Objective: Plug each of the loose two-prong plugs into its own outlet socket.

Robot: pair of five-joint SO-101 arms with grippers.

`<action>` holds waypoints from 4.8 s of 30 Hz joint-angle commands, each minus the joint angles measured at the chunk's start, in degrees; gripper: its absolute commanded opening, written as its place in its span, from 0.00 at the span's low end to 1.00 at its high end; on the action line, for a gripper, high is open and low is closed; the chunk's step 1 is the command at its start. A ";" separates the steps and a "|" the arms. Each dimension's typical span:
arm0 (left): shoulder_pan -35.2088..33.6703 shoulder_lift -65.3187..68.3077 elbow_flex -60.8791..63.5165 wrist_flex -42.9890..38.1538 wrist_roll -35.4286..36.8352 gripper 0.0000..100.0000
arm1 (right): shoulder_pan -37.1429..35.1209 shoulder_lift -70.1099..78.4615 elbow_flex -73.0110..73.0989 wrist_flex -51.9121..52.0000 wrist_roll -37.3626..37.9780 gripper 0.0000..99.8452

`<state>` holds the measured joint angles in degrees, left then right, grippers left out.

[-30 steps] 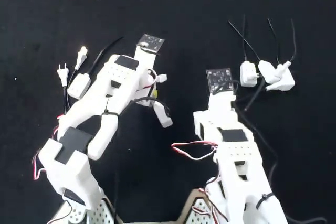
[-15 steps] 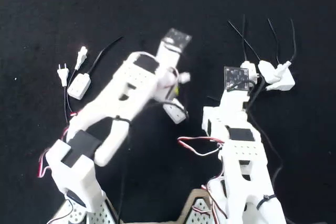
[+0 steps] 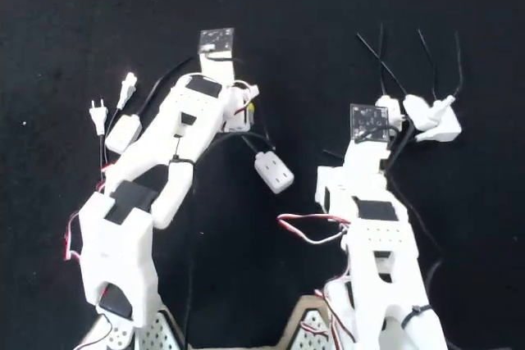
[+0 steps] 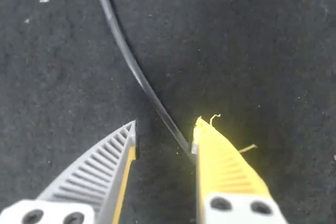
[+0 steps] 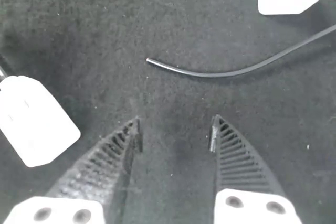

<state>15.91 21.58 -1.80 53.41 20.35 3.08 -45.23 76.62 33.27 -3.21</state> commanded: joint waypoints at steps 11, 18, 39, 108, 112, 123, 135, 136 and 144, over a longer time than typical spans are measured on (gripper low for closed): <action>-0.13 -0.44 5.14 3.52 5.19 0.18 | 1.05 -1.45 -3.65 -1.14 -0.26 0.20; 0.66 -5.01 8.04 7.38 4.84 0.18 | 1.05 -1.45 -3.56 -1.14 -0.18 0.20; 11.03 -4.40 9.27 2.64 5.19 0.18 | 6.68 -1.45 -5.05 -1.05 -0.62 0.20; -19.65 -40.44 39.96 9.85 -1.32 0.24 | 6.42 -1.45 -5.05 -1.05 -0.62 0.20; -26.77 -43.43 36.00 9.41 -1.93 0.24 | 6.33 -1.45 -5.05 -1.05 -0.62 0.20; -31.25 -34.11 25.19 -2.37 -39.38 0.24 | 6.33 -1.45 -5.05 -0.97 -0.62 0.20; -40.66 -8.35 -0.57 -1.85 -40.18 0.24 | 6.33 -1.45 -5.14 -1.05 -0.62 0.20; -40.48 -6.33 -1.54 -1.85 -40.18 0.24 | 6.33 -1.45 -5.14 -1.05 -0.62 0.20; -38.81 0.79 -5.32 -2.73 -40.09 0.24 | 6.33 -1.45 -5.14 -1.05 -0.62 0.20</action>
<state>-24.09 21.76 -2.15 51.82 -20.62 8.62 -45.23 75.03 33.27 -3.21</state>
